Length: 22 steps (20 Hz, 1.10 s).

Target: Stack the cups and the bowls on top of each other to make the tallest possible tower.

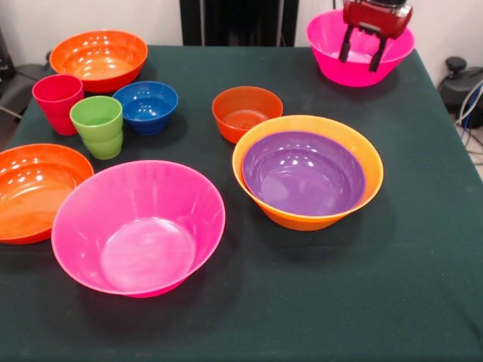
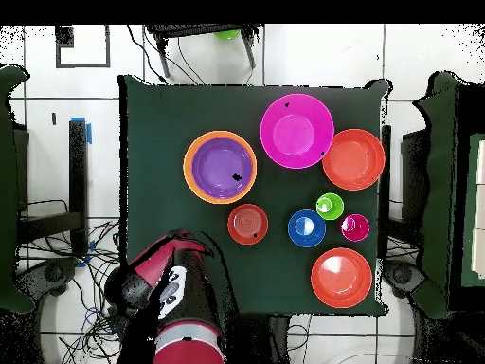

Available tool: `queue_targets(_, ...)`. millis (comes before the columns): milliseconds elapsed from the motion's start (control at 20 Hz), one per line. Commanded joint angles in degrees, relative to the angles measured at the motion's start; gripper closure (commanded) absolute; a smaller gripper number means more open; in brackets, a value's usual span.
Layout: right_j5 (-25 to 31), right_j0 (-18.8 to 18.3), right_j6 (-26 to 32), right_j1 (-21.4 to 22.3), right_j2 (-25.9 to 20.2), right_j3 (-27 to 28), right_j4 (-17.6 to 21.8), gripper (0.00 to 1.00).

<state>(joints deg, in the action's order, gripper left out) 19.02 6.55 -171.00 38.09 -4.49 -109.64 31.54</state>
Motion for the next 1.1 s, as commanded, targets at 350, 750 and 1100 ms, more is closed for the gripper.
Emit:
queue_targets(350, 1.1, 1.92, -0.93, 2.46, -2.52, -4.77, -4.4, 0.0)
queue_targets(750, -4.84, 6.44, -5.66, -4.01, 1.19, -2.53, -5.14, 0.0)
queue_targets(1100, -6.92, 8.94, -6.97, -6.51, 2.74, -2.65, -8.23, 0.0)
